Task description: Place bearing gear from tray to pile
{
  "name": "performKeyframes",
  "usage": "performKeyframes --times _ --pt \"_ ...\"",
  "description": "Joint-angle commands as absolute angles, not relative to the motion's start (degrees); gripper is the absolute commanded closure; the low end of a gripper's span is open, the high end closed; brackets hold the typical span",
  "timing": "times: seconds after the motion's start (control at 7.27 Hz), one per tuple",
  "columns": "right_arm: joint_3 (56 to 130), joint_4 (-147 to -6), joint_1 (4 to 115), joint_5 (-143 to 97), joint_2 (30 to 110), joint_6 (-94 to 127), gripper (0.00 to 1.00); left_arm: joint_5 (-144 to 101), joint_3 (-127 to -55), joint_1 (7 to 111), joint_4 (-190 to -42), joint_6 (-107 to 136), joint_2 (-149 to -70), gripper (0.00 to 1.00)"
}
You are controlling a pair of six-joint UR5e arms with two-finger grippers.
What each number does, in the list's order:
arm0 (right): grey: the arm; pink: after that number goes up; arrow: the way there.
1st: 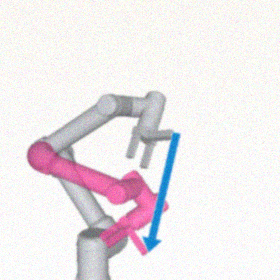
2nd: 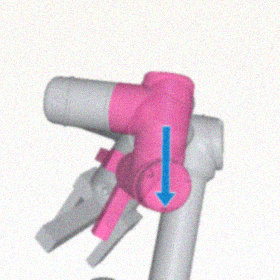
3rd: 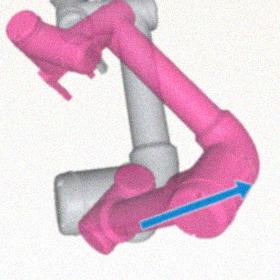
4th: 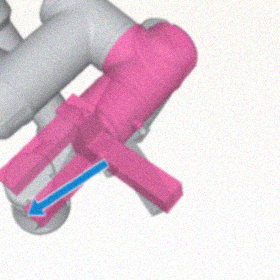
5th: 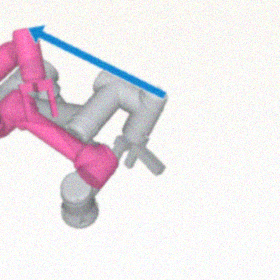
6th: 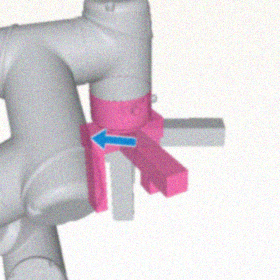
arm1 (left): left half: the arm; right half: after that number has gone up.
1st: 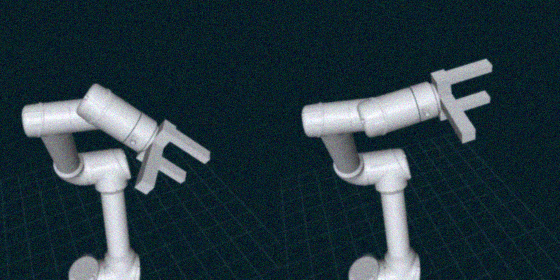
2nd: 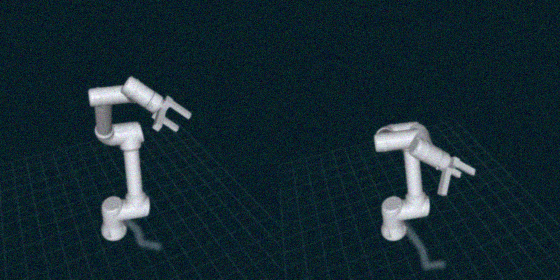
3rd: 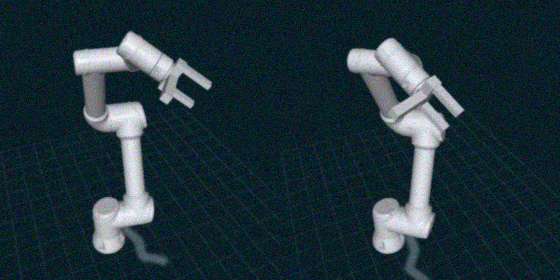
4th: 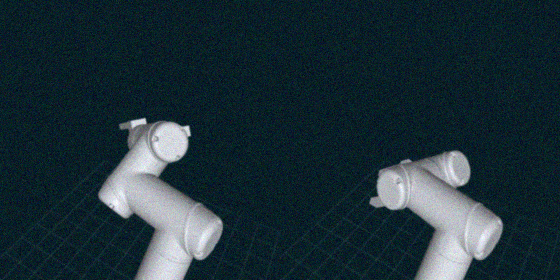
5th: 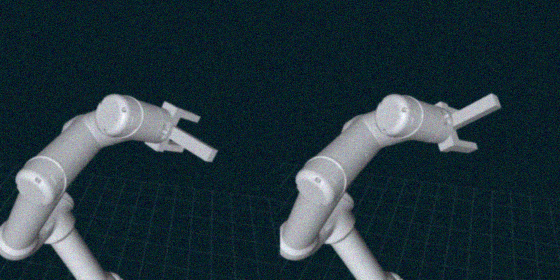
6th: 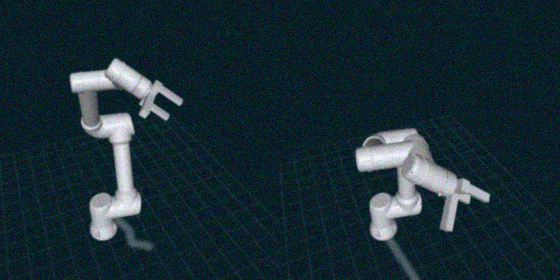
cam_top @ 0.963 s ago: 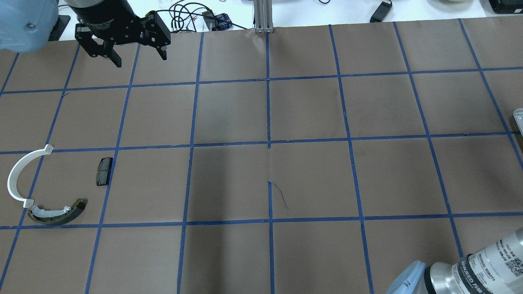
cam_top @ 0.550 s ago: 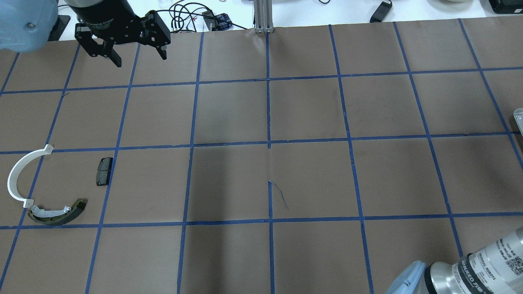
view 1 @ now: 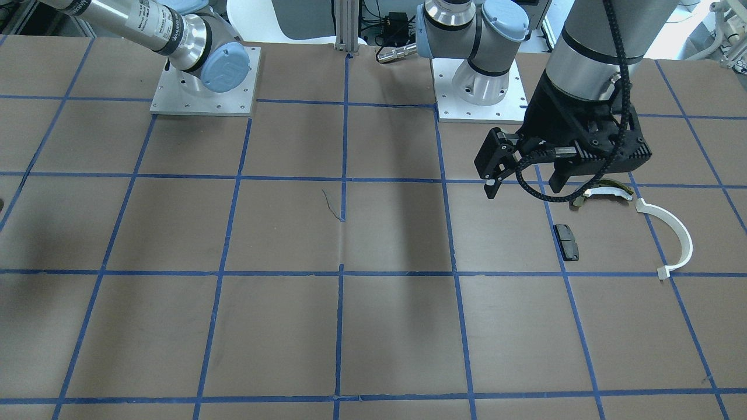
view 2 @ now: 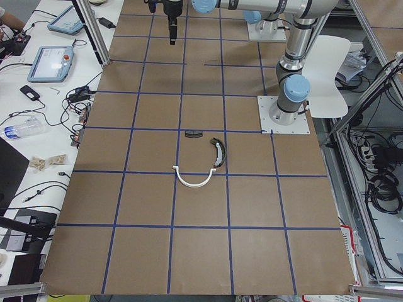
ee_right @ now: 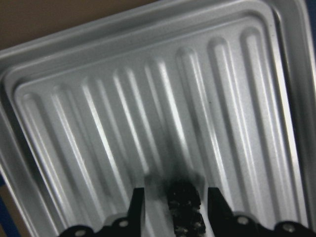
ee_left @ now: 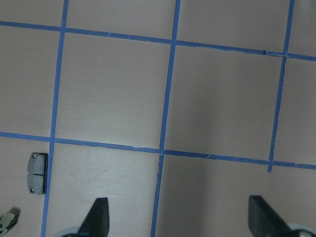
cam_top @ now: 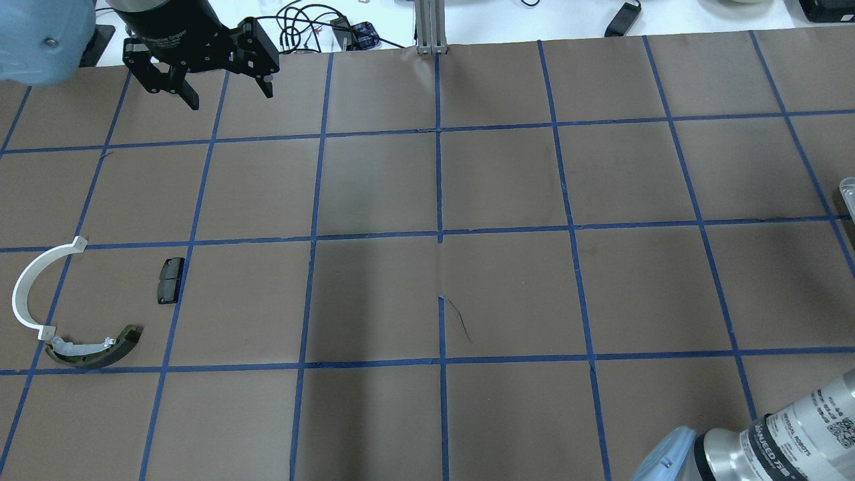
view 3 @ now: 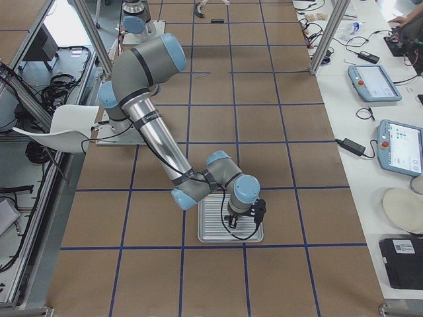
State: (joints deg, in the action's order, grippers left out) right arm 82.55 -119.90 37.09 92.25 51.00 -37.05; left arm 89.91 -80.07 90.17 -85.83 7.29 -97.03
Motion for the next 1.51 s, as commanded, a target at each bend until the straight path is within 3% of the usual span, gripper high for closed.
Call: performKeyframes --times 0.0,0.28,0.55,0.96,1.38 --pt "82.5 -119.9 37.1 92.2 51.0 -36.8 0.67 89.9 -80.1 90.1 -85.8 7.3 -97.0 0.0" --pt "82.2 -119.9 37.1 92.1 50.9 -37.0 1.0 89.9 -80.1 90.2 -85.8 7.4 -97.0 0.0" --pt "81.9 -118.9 37.1 92.5 51.8 -37.0 1.0 89.9 -80.1 90.2 -85.8 7.3 -97.0 0.0" --pt "79.3 -109.5 39.9 91.5 60.4 -36.8 1.0 89.9 -80.1 90.1 -85.8 7.2 -97.0 0.0" --pt "79.9 -107.1 54.9 91.7 63.8 -32.8 1.0 89.9 -80.1 90.1 -85.9 7.2 -96.9 0.0"
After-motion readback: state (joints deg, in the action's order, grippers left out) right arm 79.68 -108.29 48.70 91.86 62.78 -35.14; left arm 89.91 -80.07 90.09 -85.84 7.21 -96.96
